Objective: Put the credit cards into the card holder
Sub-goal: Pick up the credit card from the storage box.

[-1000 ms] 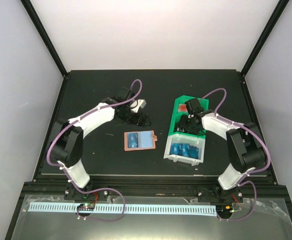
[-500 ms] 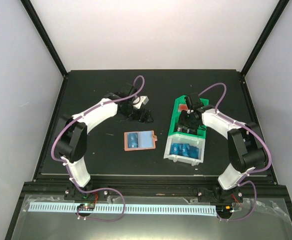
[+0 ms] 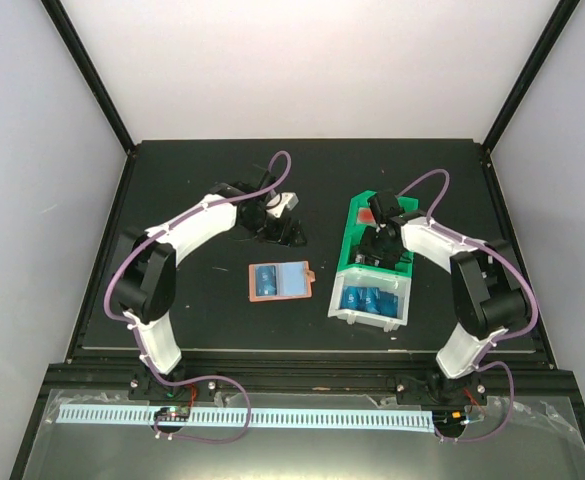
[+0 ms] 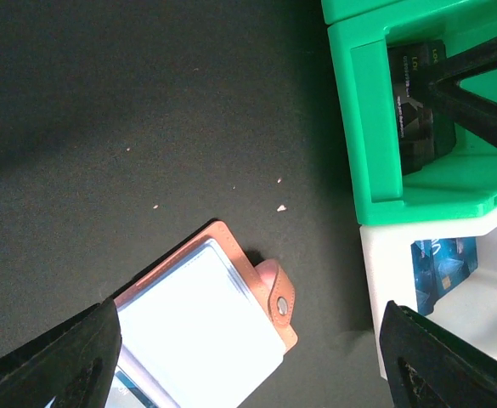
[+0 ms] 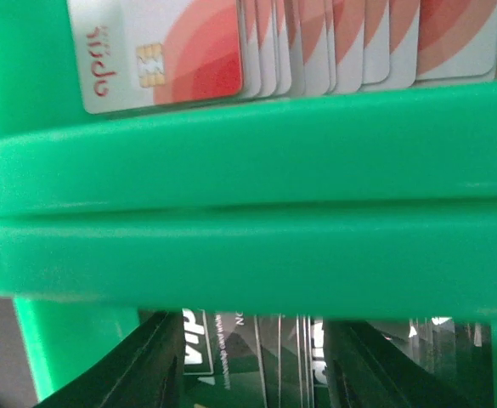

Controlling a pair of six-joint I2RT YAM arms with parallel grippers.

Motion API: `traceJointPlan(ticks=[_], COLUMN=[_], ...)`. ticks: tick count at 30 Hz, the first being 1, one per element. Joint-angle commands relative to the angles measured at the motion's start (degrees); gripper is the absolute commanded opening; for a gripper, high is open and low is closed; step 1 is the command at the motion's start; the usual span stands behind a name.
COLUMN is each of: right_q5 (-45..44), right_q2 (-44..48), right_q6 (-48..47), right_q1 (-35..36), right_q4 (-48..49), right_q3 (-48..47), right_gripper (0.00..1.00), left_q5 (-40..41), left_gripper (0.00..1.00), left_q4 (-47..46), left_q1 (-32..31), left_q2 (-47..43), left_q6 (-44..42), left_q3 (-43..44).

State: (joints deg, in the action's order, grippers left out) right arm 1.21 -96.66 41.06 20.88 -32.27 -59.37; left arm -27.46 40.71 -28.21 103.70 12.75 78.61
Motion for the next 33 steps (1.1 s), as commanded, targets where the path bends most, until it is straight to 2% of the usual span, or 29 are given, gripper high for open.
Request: traceJointPlan(ticks=[1,9,19,26,33], right_q5=[0.2,4.7,14.9,17.4,20.3], right_q2=[-1.8,-2.7,0.4,2.0,-1.1], right_q6=[0.0,-1.2,-2.6,-2.4,-3.0], right_q1=[-0.2,-0.3,-0.2,-0.2,-0.2], right_q4=[0.6,3.4,7.1,9.5,11.0], right_q3=[-0.8,-1.7,-1.0,0.9,0.1], right_gripper=[0.45,0.26,0.27,0.27,0.26], left_q5=[0.5,0.3,-0.2,0.1,0.4], left_gripper=[0.85,0.85,0.84,0.84,0.84], left_q4=[1.2,1.7,1.4,1.6,1.5], left_q1=[-0.2,-0.2,-0.8,-0.8,-0.9], left_q2=[1.3,2.4,3.8,3.6,3.5], left_q6=[-0.7,-0.7,-0.3,-0.3,0.2], left_q3=[2.4,3.6,4.4,4.3,3.9])
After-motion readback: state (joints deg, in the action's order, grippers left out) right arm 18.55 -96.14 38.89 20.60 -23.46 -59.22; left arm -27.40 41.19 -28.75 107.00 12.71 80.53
